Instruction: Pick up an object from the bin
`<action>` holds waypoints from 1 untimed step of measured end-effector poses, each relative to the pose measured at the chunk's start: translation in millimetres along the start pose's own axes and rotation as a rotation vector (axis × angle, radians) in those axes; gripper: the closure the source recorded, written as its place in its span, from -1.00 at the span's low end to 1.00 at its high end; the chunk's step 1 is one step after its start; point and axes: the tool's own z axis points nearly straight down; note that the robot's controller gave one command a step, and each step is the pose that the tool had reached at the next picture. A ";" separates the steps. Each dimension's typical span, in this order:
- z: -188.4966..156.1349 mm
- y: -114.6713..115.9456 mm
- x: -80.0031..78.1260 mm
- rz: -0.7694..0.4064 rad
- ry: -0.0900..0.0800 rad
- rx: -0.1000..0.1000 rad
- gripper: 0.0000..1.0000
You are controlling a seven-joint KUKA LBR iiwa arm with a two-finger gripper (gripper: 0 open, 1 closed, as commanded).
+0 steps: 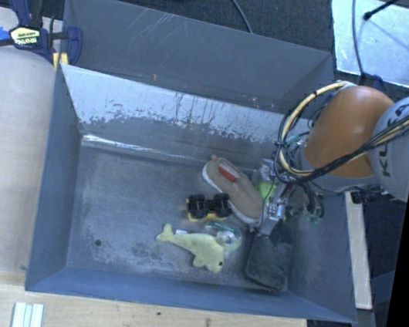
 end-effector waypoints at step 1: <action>27.9 40.9 6.6 -0.050 -0.023 -0.004 -1.00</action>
Offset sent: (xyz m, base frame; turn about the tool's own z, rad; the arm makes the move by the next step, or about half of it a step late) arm -0.0020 0.0810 -0.0355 -0.1687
